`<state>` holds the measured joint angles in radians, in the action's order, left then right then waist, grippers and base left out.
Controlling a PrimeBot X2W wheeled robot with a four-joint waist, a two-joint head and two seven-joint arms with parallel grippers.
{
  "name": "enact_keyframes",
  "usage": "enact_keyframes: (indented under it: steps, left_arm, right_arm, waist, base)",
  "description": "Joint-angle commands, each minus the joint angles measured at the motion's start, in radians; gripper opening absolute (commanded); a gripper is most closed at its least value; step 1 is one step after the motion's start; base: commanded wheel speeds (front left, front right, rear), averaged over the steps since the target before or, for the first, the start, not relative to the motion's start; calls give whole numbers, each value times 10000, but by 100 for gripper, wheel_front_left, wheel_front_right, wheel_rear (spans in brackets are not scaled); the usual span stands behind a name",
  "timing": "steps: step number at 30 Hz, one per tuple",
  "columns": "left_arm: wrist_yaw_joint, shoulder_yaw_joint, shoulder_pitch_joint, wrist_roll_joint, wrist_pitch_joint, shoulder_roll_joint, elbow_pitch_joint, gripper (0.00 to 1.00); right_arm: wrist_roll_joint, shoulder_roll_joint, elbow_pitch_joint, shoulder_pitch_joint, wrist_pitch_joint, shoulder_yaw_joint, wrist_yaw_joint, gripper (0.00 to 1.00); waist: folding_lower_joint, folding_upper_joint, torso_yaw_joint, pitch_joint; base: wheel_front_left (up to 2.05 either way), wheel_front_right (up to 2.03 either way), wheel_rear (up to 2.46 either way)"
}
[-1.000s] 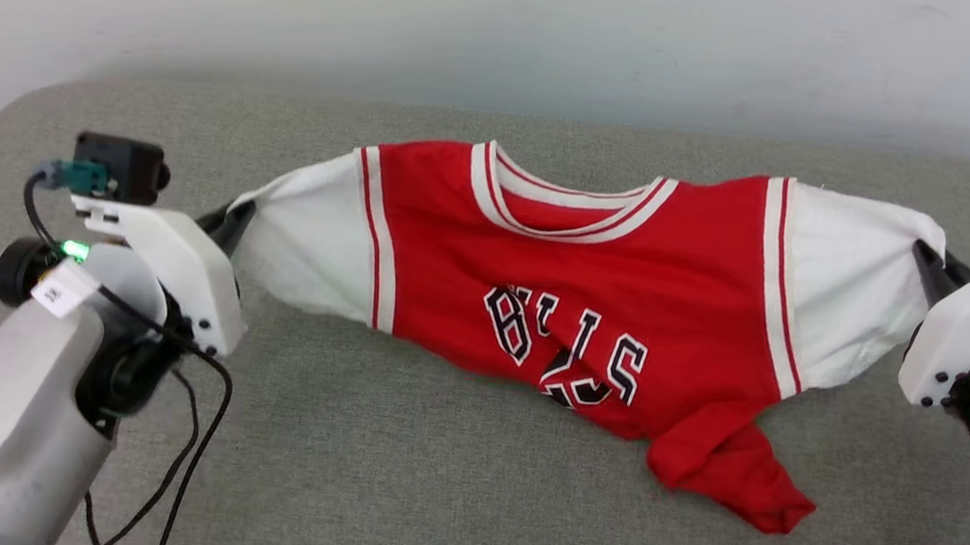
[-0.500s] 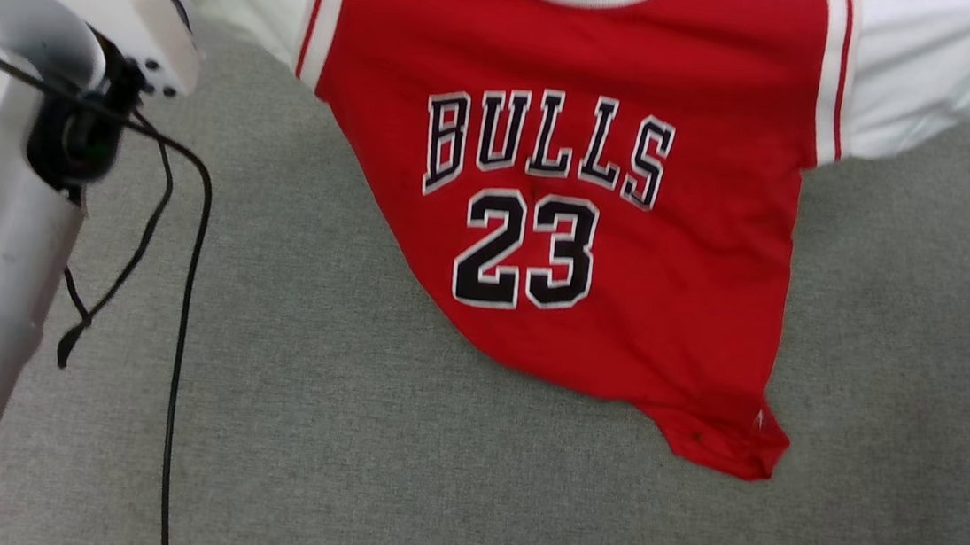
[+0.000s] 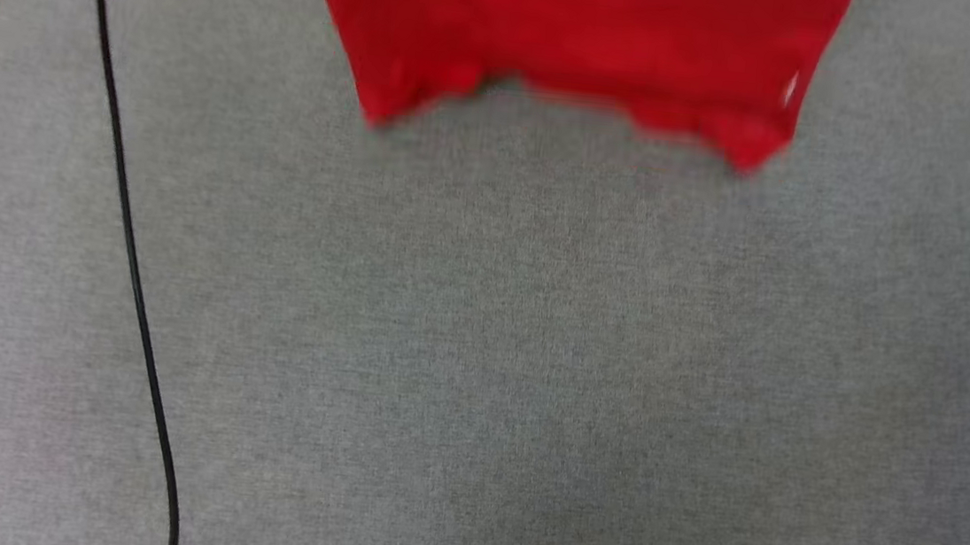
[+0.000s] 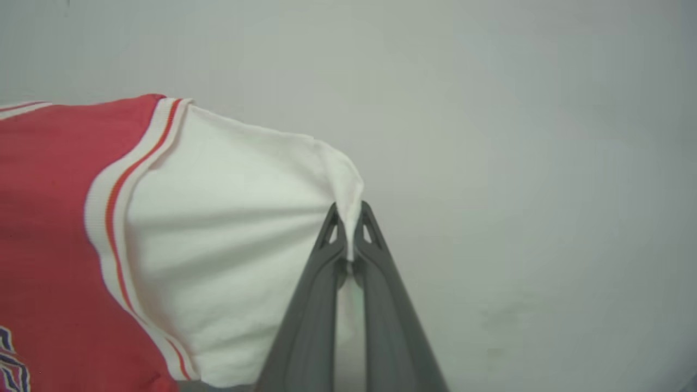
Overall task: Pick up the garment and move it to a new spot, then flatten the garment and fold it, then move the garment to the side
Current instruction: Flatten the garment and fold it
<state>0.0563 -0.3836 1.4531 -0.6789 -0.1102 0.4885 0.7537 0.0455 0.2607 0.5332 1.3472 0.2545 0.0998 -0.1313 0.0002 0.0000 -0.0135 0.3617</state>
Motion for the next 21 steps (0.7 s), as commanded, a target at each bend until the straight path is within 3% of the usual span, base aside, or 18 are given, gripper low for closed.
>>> enact_keyframes:
  steps: [1,12,21]
  left_arm:
    - [56,11,212,16,-44,30,59,0]
    - [464,143,1925,-142,-356,211,749,0]
    - [681,38,1306,-625,-665,43,1685,0]
  right_arm:
    - [-73,52,80,304,-71,42,10,0]
    - [-338,-241,1155,2757,-735,-52,10,0]
    - [-12,-578,2776,2917,-1558,-102,10,0]
  waist:
    - [-2,0,-45,406]
    - [-2,0,-146,2069]
    - [-2,0,-96,2891]
  base:
    - [0,0,0]
    - [0,0,0]
    - [0,0,0]
